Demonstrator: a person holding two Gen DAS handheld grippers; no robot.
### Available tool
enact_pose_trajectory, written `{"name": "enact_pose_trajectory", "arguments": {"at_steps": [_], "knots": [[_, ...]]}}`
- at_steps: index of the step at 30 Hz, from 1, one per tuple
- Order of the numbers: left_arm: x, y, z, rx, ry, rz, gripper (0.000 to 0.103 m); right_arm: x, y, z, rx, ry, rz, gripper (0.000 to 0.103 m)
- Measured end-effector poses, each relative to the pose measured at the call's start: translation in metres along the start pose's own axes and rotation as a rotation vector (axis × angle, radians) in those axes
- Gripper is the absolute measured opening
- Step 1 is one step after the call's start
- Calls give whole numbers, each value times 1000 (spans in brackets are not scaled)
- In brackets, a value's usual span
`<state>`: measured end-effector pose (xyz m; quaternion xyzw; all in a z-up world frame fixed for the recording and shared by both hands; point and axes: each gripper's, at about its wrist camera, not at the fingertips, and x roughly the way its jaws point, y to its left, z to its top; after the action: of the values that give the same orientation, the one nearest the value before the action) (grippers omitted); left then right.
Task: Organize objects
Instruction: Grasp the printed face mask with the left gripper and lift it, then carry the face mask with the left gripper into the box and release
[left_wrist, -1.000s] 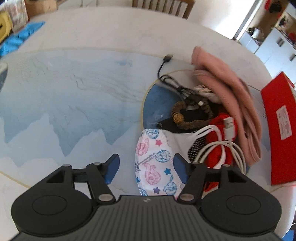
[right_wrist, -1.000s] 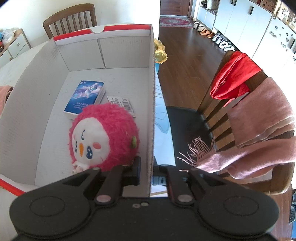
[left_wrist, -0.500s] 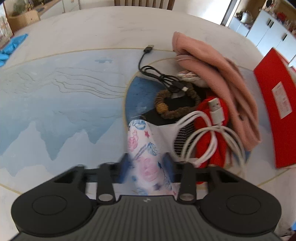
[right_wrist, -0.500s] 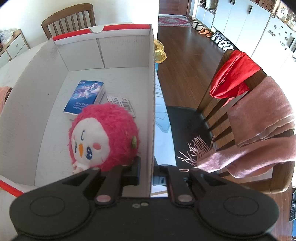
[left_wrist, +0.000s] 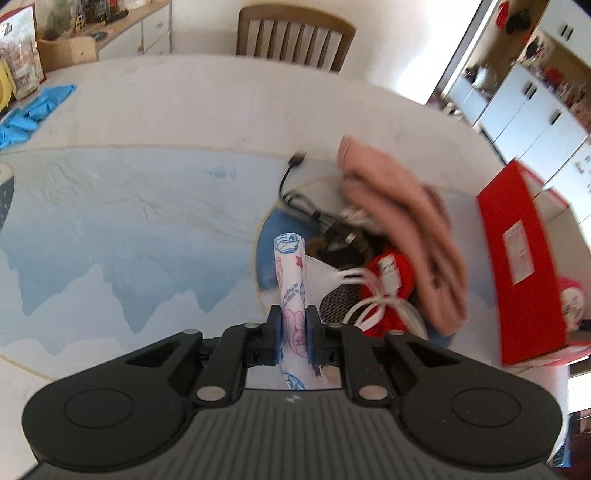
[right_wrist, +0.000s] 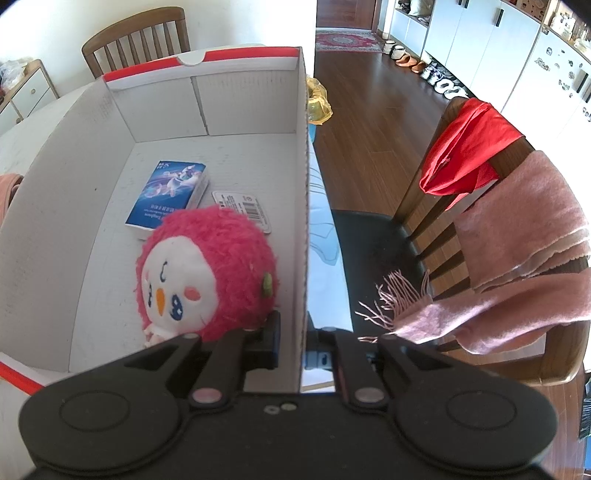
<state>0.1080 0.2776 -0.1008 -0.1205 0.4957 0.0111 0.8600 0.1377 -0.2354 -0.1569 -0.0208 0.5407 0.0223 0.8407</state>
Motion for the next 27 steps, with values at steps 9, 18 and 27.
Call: {"name": "enact_pose_trajectory", "arguments": {"at_steps": [9, 18, 27], "knots": [[-42, -33, 30, 35, -85, -133, 11, 1, 1, 1, -7, -2, -7, 6], [-46, -126, 62, 216, -96, -298, 11, 2, 5, 0, -23, -4, -2, 5], [-13, -237, 61, 443, -32, -355, 11, 2, 5, 1, -28, -6, 5, 4]]}}
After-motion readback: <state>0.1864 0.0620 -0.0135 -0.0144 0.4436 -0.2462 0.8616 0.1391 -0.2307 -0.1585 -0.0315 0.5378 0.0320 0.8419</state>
